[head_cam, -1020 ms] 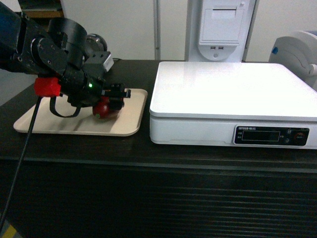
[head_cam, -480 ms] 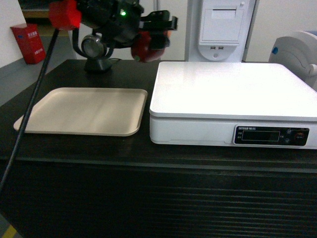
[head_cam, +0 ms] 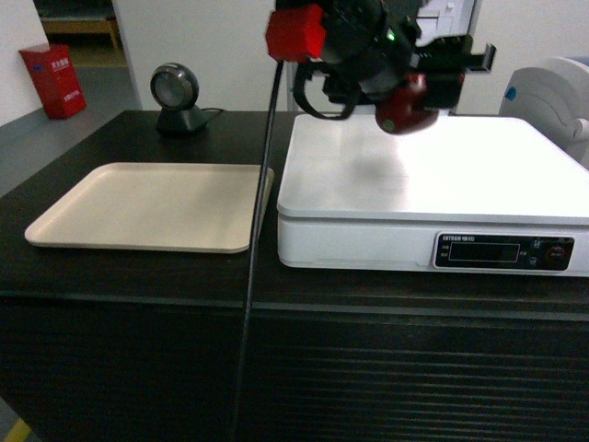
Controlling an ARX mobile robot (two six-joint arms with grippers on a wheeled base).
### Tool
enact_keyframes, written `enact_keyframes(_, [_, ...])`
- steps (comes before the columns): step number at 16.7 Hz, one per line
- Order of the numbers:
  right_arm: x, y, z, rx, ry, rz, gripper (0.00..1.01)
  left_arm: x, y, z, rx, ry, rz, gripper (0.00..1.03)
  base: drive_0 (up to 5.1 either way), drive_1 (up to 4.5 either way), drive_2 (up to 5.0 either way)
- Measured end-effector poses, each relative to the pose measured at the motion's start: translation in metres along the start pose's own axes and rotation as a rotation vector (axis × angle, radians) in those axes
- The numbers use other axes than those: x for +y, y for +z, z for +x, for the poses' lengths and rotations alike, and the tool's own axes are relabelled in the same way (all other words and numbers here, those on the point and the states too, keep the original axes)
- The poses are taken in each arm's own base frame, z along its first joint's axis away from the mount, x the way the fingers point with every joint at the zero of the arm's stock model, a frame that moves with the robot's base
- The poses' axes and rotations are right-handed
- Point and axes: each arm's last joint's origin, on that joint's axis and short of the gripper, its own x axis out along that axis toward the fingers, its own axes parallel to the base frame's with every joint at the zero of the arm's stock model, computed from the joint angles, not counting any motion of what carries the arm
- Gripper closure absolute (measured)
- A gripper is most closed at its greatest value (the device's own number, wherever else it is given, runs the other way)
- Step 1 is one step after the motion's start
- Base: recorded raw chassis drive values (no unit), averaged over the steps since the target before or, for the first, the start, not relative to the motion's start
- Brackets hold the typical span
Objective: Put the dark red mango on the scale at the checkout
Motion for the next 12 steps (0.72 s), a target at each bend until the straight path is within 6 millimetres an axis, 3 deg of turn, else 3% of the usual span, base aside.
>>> enact_keyframes(4, [0.000, 0.000, 0.000, 0.000, 0.000, 0.000, 0.03, -0.021, 0.003, 0.028, 0.052, 0.024, -0.094, 0.41, 0.0, 0.00, 0.0])
enact_keyframes(6, [0.000, 0.000, 0.000, 0.000, 0.000, 0.000, 0.03, -0.018, 0.007, 0.037, 0.076, 0.078, -0.176, 0.41, 0.0, 0.00, 0.0])
enact_keyframes(9, [0.000, 0.000, 0.000, 0.000, 0.000, 0.000, 0.03, -0.010, -0.006, 0.055, 0.163, 0.172, -0.307, 0.41, 0.0, 0.00, 0.0])
enact_keyframes(12, [0.000, 0.000, 0.000, 0.001, 0.000, 0.000, 0.03, -0.012, -0.002, 0.056, 0.136, 0.192, -0.357, 0.41, 0.0, 0.00, 0.0])
